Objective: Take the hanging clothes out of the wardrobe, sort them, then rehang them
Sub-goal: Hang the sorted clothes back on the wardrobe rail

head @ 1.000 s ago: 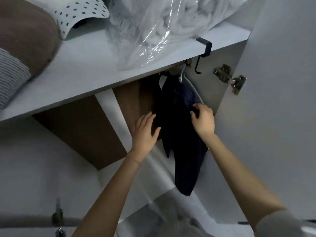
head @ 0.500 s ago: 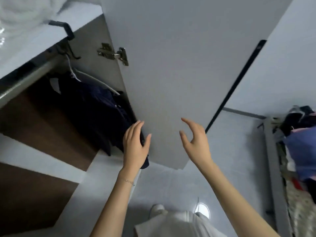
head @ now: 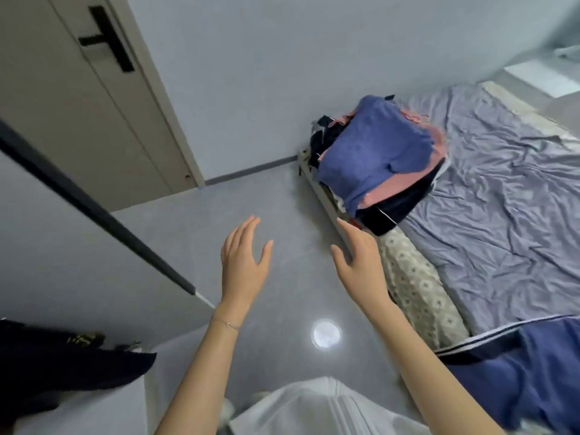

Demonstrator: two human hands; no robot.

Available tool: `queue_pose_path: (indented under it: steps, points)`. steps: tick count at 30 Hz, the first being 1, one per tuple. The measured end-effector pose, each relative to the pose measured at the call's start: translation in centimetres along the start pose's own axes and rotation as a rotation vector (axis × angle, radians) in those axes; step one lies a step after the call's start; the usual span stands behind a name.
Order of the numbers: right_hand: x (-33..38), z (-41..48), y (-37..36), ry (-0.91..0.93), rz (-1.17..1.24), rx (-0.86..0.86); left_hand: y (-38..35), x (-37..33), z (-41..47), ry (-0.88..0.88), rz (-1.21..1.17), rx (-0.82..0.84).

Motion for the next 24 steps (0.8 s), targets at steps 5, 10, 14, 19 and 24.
queue_pose_path:
  steps: [5, 10, 14, 19, 24]
  points:
    - [-11.0, -3.7, 9.6, -0.202, -0.006, -0.132, -11.5, -9.8, 4.8, -0.137, -0.038, 0.162]
    - [-18.9, -8.3, 17.2, -0.386, 0.04, -0.281, -20.7, -18.5, 8.3, -0.29, -0.082, 0.349]
    - [-24.5, -11.7, 22.3, -0.557, 0.083, -0.424, -27.5, -25.0, 10.8, -0.435, -0.055, 0.473]
    - [-31.3, -15.2, 27.3, -0.738, 0.108, -0.54, -36.4, -32.5, 13.1, -0.565, -0.007, 0.649]
    - [-38.2, -17.8, 32.4, -0.884, 0.175, -0.695, -45.9, -40.7, 15.0, -0.697, 0.017, 0.828]
Point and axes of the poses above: each hand's wrist, its own z-axis towards the middle knuckle, its own y-axis out of the back of the hand, x = y × z, the point moved 3 cm from there along z, towards the middle knuckle, and after that the axes turned 15 degrees about x, right-handed, at the moved point
